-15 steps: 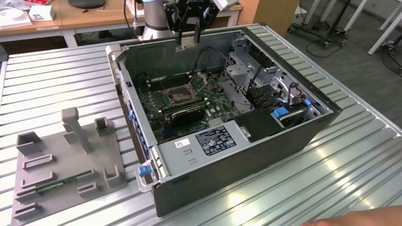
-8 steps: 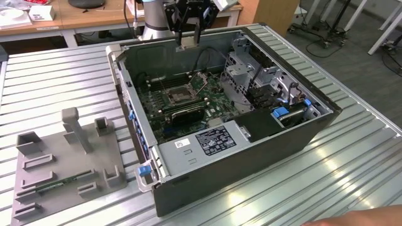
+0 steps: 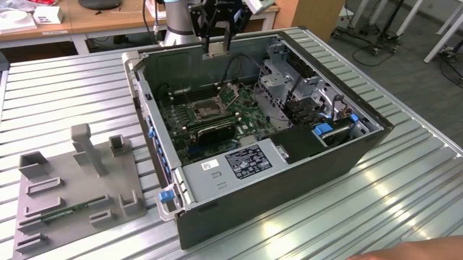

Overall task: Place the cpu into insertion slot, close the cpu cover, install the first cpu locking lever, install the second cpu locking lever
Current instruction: 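Place the cpu into insertion slot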

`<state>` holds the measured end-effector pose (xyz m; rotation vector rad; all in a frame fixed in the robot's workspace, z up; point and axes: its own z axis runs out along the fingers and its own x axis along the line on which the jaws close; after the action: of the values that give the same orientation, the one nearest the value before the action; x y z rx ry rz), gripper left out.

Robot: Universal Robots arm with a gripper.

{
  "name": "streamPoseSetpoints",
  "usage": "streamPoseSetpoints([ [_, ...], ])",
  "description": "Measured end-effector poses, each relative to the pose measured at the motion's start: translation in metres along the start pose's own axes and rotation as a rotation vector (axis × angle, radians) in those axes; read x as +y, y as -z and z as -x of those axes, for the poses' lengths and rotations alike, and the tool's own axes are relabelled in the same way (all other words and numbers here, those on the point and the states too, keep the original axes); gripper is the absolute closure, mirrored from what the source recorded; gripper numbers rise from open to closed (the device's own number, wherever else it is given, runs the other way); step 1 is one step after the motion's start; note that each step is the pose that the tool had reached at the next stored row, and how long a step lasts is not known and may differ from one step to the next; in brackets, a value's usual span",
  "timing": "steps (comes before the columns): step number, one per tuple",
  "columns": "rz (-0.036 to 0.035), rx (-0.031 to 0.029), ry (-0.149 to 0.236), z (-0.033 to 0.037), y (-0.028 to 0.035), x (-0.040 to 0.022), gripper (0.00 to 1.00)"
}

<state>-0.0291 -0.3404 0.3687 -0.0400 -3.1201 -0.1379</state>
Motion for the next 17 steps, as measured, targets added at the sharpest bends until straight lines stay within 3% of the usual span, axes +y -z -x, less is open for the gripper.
streamPoseSetpoints([
  [17, -0.0006, 0.0001, 0.0, 0.0001, -0.0047, -0.0004, 0.46],
])
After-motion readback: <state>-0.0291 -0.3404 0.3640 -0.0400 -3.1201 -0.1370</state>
